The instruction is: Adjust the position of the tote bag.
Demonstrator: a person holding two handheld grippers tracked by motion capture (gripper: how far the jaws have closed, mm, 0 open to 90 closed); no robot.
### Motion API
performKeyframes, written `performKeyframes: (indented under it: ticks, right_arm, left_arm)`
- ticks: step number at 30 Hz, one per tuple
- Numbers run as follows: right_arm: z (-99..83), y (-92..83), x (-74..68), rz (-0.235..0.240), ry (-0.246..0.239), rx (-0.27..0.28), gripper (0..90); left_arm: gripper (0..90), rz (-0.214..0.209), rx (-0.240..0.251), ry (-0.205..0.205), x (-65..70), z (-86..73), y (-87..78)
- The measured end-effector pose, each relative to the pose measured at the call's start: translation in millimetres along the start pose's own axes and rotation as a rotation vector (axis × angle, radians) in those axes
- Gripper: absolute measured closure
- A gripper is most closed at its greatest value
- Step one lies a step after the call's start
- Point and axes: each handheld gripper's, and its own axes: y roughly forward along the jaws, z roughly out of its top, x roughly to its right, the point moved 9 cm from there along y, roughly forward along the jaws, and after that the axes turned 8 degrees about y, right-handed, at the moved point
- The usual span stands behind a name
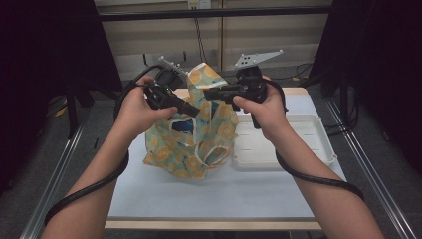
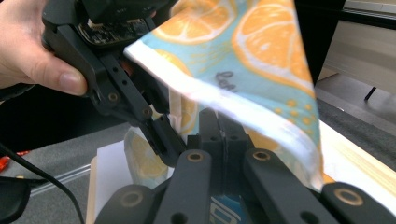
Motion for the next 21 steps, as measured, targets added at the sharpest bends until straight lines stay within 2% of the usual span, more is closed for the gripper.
performKeyframes:
  ticks: [3,6,8,14,18,21]
  right_arm:
    - [-1.1,-0.8,1.6,-0.01,0.01,0.001,87.9]
    - [-3.9,-2.7,5.8,-0.038,0.0,-0.013,84.1]
    - [-6.1,-5.3,9.2,-0.043,0.01,-0.014,82.8]
    - [-11.4,-11.8,21.9,-0.087,0.008,-0.028,79.5]
    - [-14.3,-14.6,30.0,-0.109,0.024,-0.028,78.6]
    - [-16.7,-16.0,34.2,-0.134,0.017,-0.031,75.6]
  left_arm:
    - [89.2,0.028,-0.024,0.0,-4.8,-1.2,-8.4]
    - [89.3,0.065,-0.015,-0.013,-12.3,-0.7,-18.8]
    - [89.3,0.082,0.008,-0.039,-18.3,-0.2,-25.7]
    - [89.2,0.128,0.009,-0.077,-38.1,-4.5,-43.2]
    - [89.1,0.156,0.052,-0.139,-49.9,-3.3,-51.0]
    - [89.2,0.174,0.042,-0.154,-58.3,-8.0,-55.5]
